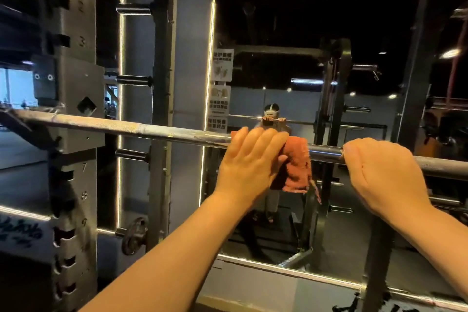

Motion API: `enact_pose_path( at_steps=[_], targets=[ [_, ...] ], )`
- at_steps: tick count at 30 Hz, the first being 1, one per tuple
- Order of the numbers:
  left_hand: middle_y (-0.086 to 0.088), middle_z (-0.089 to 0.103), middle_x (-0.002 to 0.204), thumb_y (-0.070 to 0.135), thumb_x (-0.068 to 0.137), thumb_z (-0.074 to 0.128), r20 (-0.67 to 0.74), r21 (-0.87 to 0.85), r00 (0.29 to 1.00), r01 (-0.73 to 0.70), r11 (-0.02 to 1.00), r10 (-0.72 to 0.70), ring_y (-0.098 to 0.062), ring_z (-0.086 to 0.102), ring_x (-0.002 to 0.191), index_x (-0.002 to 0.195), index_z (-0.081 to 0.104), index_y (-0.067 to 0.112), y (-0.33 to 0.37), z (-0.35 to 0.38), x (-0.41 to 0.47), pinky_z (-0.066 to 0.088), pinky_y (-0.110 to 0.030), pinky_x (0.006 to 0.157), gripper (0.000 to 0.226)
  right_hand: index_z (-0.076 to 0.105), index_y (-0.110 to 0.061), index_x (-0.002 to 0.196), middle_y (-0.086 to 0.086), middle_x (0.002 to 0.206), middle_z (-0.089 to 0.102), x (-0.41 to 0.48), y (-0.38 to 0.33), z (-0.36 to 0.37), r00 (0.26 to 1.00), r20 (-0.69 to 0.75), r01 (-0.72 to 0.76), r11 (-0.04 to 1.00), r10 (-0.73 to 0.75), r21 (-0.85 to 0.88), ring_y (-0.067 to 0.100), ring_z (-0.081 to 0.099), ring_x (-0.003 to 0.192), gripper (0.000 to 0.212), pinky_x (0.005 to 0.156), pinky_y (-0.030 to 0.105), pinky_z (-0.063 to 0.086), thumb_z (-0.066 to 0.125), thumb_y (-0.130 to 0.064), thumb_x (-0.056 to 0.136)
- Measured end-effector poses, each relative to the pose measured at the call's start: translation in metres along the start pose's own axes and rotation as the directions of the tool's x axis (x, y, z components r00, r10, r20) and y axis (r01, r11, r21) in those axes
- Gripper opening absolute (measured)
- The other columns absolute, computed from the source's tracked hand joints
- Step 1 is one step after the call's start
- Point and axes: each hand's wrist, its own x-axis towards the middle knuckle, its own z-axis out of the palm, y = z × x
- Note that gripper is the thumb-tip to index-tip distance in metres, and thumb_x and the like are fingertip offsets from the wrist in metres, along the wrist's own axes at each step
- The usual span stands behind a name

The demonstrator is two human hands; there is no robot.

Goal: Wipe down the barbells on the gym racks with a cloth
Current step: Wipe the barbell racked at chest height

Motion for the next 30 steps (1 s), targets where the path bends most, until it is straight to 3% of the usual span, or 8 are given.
enact_pose_path(
  at_steps=[3,7,10,12,17,22,27,30],
  targets=[
    [-0.006,0.056,0.133,0.038,0.104,0.035,-0.094,0.056,0.988,0.130,0.990,-0.124,-0.031,0.045,0.133,0.138,0.053,0.016,-0.031,0.007,-0.019,0.013,-0.046,0.124,0.044,0.038,-0.026,0.070,-0.015,0.059,0.024,0.001,0.000,-0.001,1.000,0.016,-0.003,1.000,0.003,-0.014,0.000,0.022,0.053,0.037,0.055,0.020,0.009,0.023,-0.032,0.103],
    [-0.004,0.064,0.095,0.040,0.104,0.030,-0.040,0.109,0.920,0.391,0.914,-0.389,-0.029,0.059,0.093,0.098,0.061,0.019,-0.012,-0.016,0.016,0.038,-0.048,0.096,0.038,0.037,-0.027,0.065,-0.011,0.054,0.028,0.003,-0.002,0.004,0.998,-0.020,-0.058,0.998,0.059,0.017,0.003,0.027,0.049,0.044,0.051,0.027,0.014,0.022,-0.035,0.105],
    [-0.002,0.059,0.083,0.040,0.102,0.045,0.271,0.272,0.938,0.142,0.952,-0.217,-0.028,0.053,0.074,0.103,0.050,0.022,0.020,-0.025,0.055,0.038,-0.041,0.070,0.019,0.039,-0.025,0.064,-0.009,0.054,0.033,0.003,-0.003,0.006,0.995,-0.037,-0.088,0.992,0.092,0.085,0.009,0.034,0.048,0.048,0.050,0.032,0.031,0.021,-0.037,0.106],
    [-0.002,0.054,0.083,0.043,0.096,0.060,0.418,0.252,0.904,-0.020,0.967,-0.090,-0.028,0.056,0.076,0.117,0.047,0.019,0.042,-0.028,0.065,0.041,-0.041,0.068,0.035,0.042,-0.024,0.065,-0.007,0.056,0.037,0.002,-0.002,0.006,0.995,-0.026,-0.097,0.991,0.100,0.096,0.013,0.039,0.050,0.049,0.054,0.037,0.040,0.021,-0.038,0.106],
    [0.003,0.064,0.115,0.055,0.102,0.040,0.169,0.079,0.985,-0.052,0.996,0.038,-0.023,0.061,0.104,0.124,0.056,0.025,0.029,-0.014,0.031,0.042,-0.042,0.093,0.040,0.045,-0.025,0.069,-0.008,0.059,0.038,0.001,0.000,0.005,0.997,0.004,-0.075,0.995,0.075,0.070,0.012,0.039,0.053,0.049,0.057,0.035,0.035,0.018,-0.041,0.107],
    [0.000,0.066,0.100,0.049,0.104,0.030,0.024,0.113,0.978,0.201,0.973,-0.205,-0.025,0.059,0.092,0.109,0.063,0.021,-0.007,-0.007,0.013,0.040,-0.045,0.094,0.043,0.047,-0.026,0.075,-0.009,0.063,0.037,0.000,0.005,0.007,0.999,0.045,-0.021,1.000,0.020,0.022,0.013,0.038,0.054,0.044,0.056,0.033,0.033,0.018,-0.039,0.106],
    [-0.001,0.064,0.102,0.044,0.098,0.052,0.265,0.219,0.959,0.041,0.975,-0.100,-0.028,0.063,0.095,0.115,0.054,0.022,0.055,-0.008,0.053,0.044,-0.043,0.084,0.028,0.053,-0.017,0.071,-0.002,0.060,0.043,0.000,0.002,0.002,1.000,-0.024,-0.016,0.999,0.017,0.033,0.022,0.043,0.052,0.040,0.054,0.038,0.043,0.034,-0.029,0.104],
    [0.001,0.064,0.108,0.047,0.105,0.030,0.167,0.058,0.986,0.001,0.998,-0.010,-0.024,0.061,0.099,0.115,0.058,0.025,0.078,-0.001,0.052,0.042,-0.041,0.088,0.037,0.053,-0.020,0.075,-0.005,0.064,0.043,0.000,0.006,0.003,1.000,0.021,-0.014,0.998,0.013,0.054,0.020,0.042,0.056,0.043,0.058,0.035,0.034,0.026,-0.037,0.104]
  ],
)
